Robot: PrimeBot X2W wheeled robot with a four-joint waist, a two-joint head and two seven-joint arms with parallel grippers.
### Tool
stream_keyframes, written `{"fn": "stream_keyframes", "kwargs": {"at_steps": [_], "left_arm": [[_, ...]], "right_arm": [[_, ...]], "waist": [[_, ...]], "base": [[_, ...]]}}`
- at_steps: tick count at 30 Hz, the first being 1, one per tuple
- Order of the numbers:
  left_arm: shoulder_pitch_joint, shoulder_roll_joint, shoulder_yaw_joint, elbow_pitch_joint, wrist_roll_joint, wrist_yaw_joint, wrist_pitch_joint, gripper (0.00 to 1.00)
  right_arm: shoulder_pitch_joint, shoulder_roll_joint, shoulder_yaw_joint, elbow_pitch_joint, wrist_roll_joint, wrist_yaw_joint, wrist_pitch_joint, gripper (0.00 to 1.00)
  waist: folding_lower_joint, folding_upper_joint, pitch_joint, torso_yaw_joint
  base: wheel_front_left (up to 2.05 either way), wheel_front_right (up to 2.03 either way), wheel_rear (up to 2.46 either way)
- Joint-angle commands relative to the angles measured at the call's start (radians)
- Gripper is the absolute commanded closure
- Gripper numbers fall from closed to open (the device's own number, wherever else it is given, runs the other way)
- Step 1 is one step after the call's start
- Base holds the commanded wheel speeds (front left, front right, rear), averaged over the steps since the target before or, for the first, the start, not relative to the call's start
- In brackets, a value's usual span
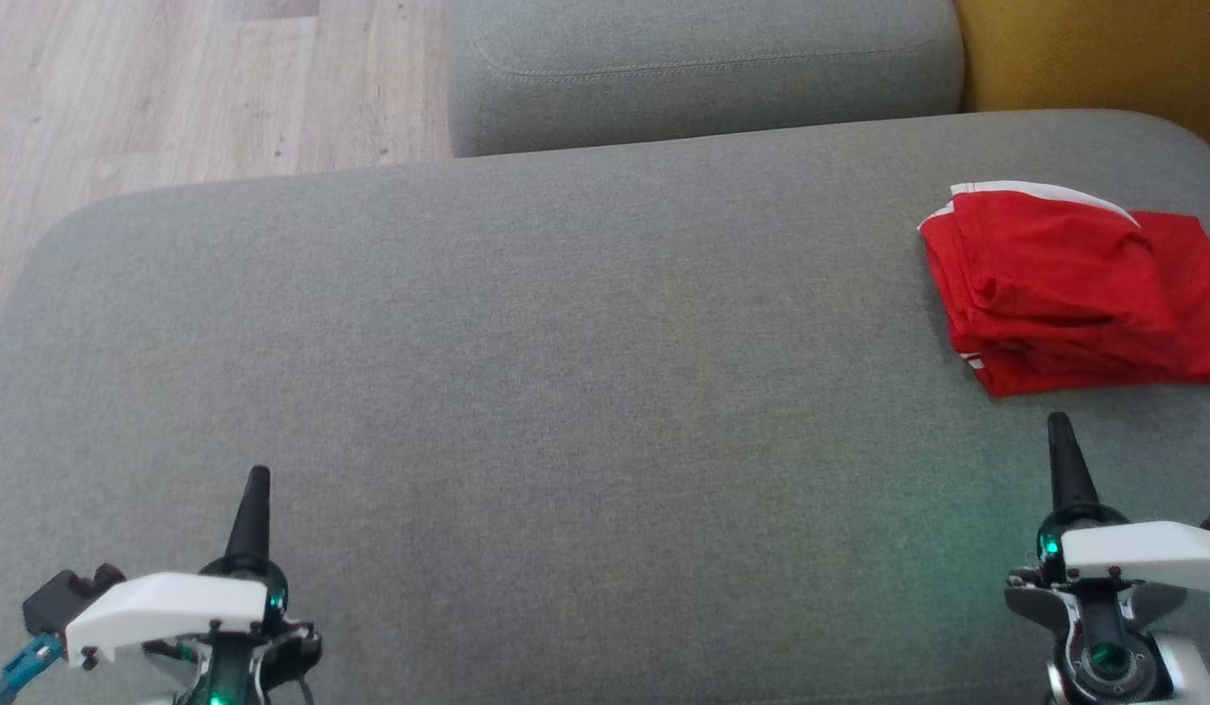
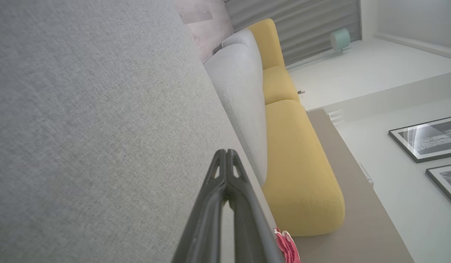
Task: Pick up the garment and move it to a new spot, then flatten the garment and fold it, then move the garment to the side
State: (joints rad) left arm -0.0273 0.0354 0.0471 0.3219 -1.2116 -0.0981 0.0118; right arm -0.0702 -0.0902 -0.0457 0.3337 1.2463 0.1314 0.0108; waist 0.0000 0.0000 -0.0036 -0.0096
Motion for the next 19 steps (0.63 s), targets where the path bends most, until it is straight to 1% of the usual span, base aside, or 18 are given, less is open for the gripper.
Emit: {"fn": "stream_keyframes", "kwargs": {"at_steps": [1, 19], "left_arm": [[-0.058, 0.013, 0.032, -0.042, -0.028, -0.008, 0.009, 1.0], [-0.07, 0.014, 0.051, -0.06, -0.222, -0.021, 0.058, 1.0]], "right_arm": [[-0.04, 0.002, 0.005, -0.044, 0.029, -0.001, 0.01, 1.0], [-0.039, 0.022, -0.034, -0.068, 0.204, -0.001, 0.059, 1.0]], "waist": [[0.0, 0.0, 0.0, 0.0], [0.0, 0.0, 0.004, 0.005]], "base": [[0.0, 0.0, 0.0], [0.0, 0.0, 0.0]]}}
